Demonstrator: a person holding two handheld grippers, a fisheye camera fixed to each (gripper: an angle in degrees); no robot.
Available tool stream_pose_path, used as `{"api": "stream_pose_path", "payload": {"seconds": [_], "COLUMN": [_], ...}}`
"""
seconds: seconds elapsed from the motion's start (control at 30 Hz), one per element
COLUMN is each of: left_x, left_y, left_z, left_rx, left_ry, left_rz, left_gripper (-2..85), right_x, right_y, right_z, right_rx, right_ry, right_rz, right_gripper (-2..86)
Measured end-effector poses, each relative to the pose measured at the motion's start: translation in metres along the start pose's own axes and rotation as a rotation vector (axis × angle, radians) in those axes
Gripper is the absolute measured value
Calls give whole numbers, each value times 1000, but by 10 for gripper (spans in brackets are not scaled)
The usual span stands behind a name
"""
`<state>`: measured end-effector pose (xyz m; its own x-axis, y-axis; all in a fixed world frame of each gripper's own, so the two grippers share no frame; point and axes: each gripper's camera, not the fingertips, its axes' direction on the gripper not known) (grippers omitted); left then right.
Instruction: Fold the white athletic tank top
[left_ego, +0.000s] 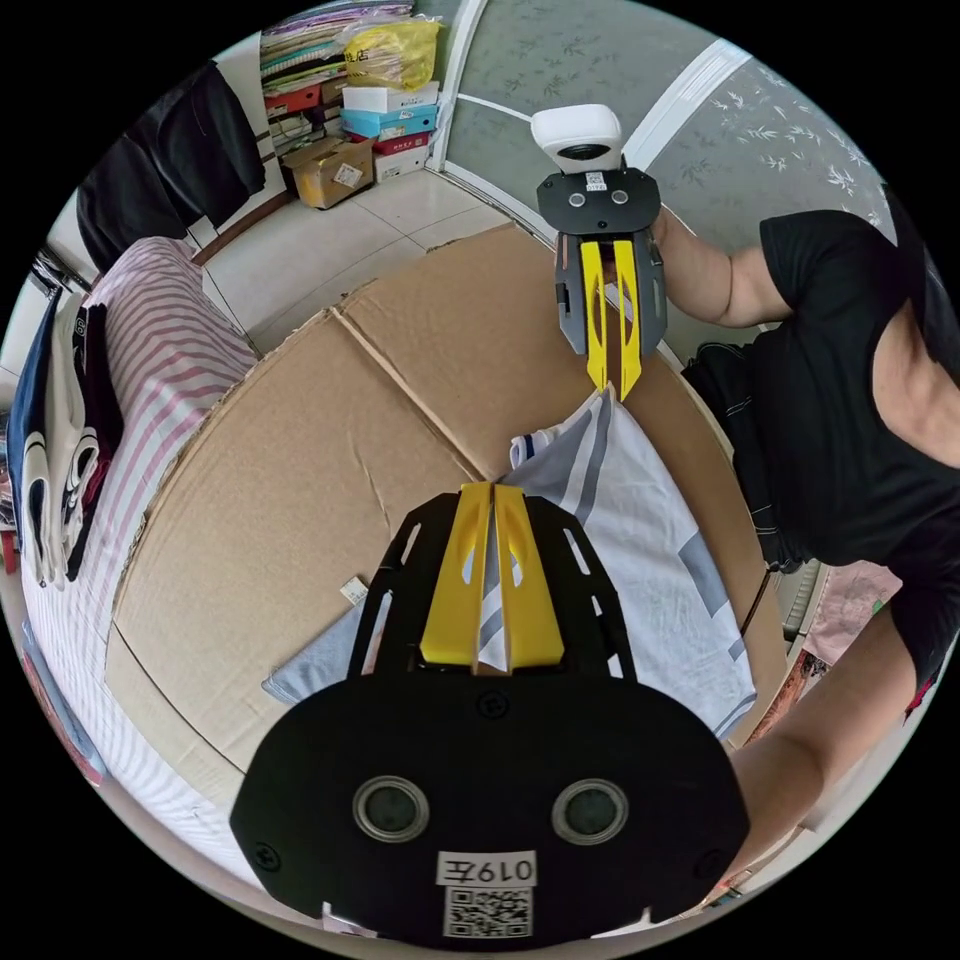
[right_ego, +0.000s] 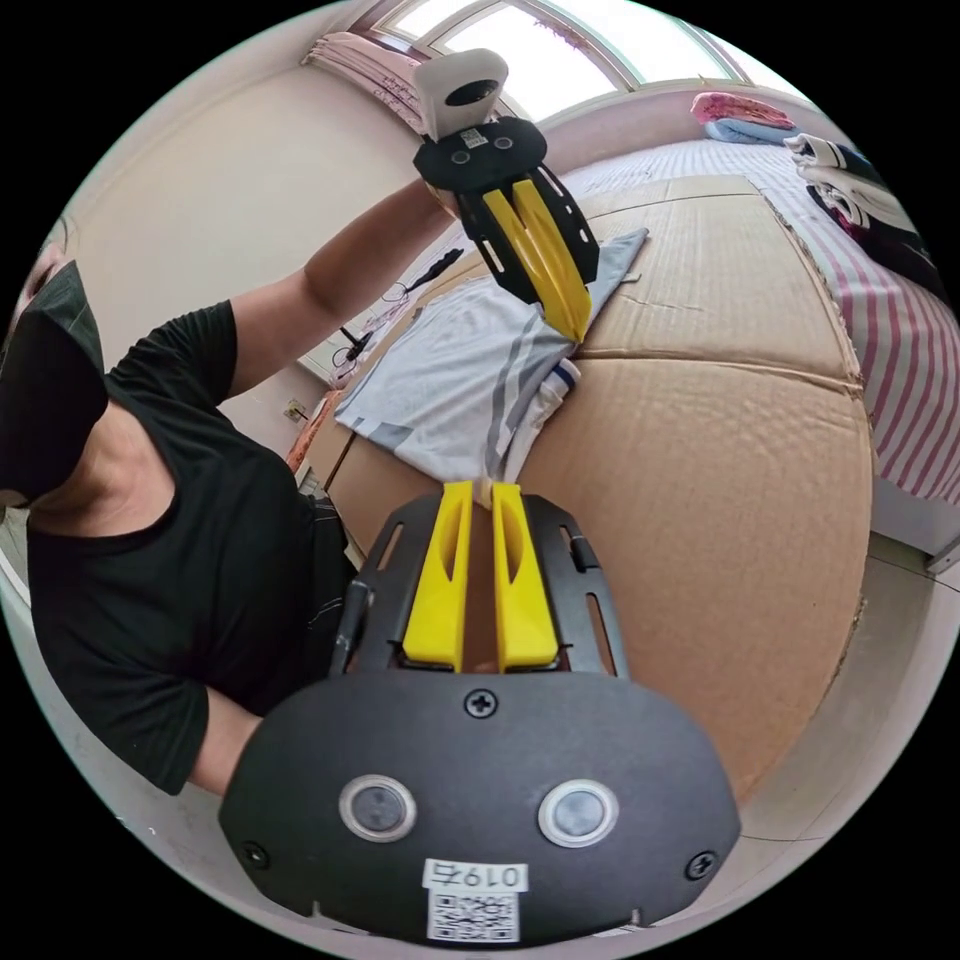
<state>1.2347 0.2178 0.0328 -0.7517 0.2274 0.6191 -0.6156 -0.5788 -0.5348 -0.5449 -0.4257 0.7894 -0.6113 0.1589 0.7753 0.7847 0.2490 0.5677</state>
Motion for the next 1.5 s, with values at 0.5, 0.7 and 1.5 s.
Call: {"api": "stream_pose_path", "payload": {"seconds": [0.5,0.7,1.5], "left_x": [-8,-1,76], "left_y": [22,31,63], "left_z": [-11,-4,18], "left_rx": [-2,-74,-39], "left_ry": [-7,-61,-76], "left_rz": [-107,-139,-197], "left_gripper": [7,7,9], "right_x": [7,6,0], "right_y": [12,15,34], "right_z": [-2,-1,1], "right_rx": [26,28,44], "right_ry": [6,3,4], "right_rz": [41,38,94], "right_gripper": [-6,-7,-8]}}
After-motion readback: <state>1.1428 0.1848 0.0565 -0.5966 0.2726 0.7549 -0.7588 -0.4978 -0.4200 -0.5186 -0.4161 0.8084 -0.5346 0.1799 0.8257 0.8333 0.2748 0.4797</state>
